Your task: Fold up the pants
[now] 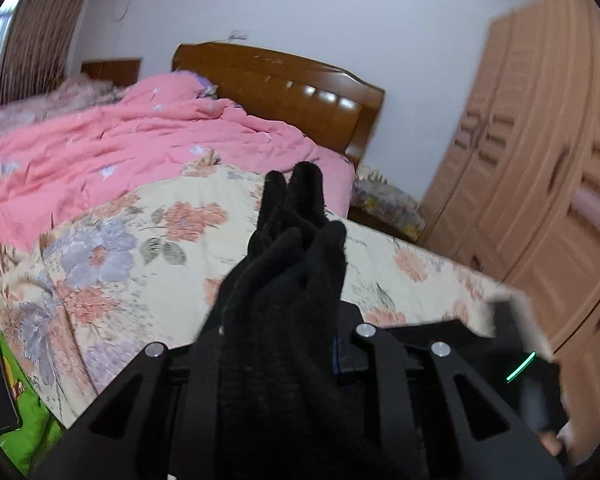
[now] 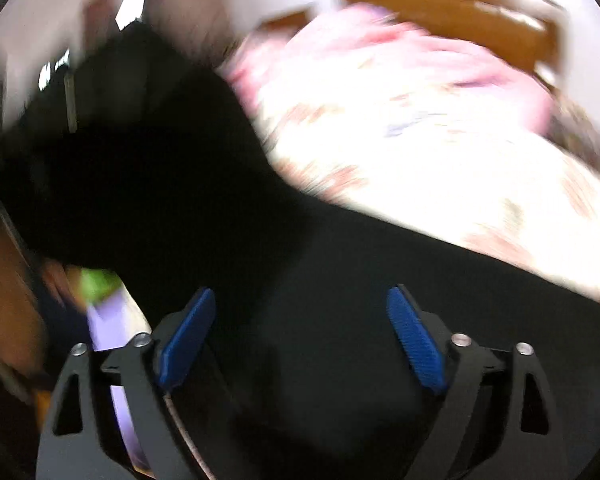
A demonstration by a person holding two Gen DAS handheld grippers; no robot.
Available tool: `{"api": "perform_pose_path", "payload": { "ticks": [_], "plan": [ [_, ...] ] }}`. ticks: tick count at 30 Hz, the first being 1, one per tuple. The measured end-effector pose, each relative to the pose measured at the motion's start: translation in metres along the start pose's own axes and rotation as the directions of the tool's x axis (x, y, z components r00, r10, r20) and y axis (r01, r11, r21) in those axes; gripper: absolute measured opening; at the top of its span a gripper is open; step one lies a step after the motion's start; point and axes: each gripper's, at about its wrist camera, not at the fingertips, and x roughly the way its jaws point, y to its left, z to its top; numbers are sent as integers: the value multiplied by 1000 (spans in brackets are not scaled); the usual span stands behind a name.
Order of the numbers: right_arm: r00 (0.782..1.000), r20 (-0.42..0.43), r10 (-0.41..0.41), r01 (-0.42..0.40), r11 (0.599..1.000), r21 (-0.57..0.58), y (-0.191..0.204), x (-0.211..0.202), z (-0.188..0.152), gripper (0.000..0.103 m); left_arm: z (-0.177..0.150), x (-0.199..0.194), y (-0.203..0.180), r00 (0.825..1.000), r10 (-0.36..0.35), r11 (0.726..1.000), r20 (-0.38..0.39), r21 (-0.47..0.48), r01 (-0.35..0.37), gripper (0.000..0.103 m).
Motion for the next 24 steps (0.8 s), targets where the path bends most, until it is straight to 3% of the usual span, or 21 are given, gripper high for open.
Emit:
{"api": "perform_pose_path", "payload": {
  "ticks": [1,3,5,7,9,11,13,15,17,18,19,22,24],
  "plan": [
    [998,49,44,-50,993,109,-24,-20,-6,88,-6,4,-19,1000,6,999,-7,32,-6,21],
    [975,204,90,-156,930,333,-83,-68,-34,88,-21,15,-56,1000,-2,997,-26,78,4,21],
    [950,302,73,-215,857,468,-126,-106,-67,88,-37,28,-86,999,-4,993,-49,120,10,21],
    [939,342,29,-215,827,520,-149,-131,-93,88,-57,45,-117,995,-15,985,-94,169,31,21],
    [943,333,-17,-179,817,548,-160,-141,-107,88,-80,62,-139,991,-40,974,-131,215,68,22],
    [951,309,-6,-178,807,563,-163,-138,-121,88,-107,85,-159,979,-58,963,-197,246,107,25],
    [956,291,35,-205,789,579,-162,-128,-130,88,-129,102,-167,965,-105,954,-241,251,167,43],
    [957,277,90,-243,772,587,-162,-126,-140,88,-138,99,-177,949,-201,924,-243,275,266,97],
    [954,277,118,-265,764,588,-158,-121,-140,88,-138,87,-181,895,-348,871,-280,256,419,101],
    [952,277,132,-276,761,588,-159,-121,-132,88,-135,78,-177,848,-431,832,-309,227,506,101],
    [949,277,153,-293,754,588,-160,-119,-127,88,-133,72,-172,832,-456,819,-315,218,532,101],
    [954,221,202,-295,753,588,-156,-117,-125,88,-121,31,-130,850,-469,832,-238,204,516,101],
    [967,169,191,-253,790,558,-151,-107,-124,88,-113,6,-89,861,-482,846,-163,171,506,101]
  ]
}}
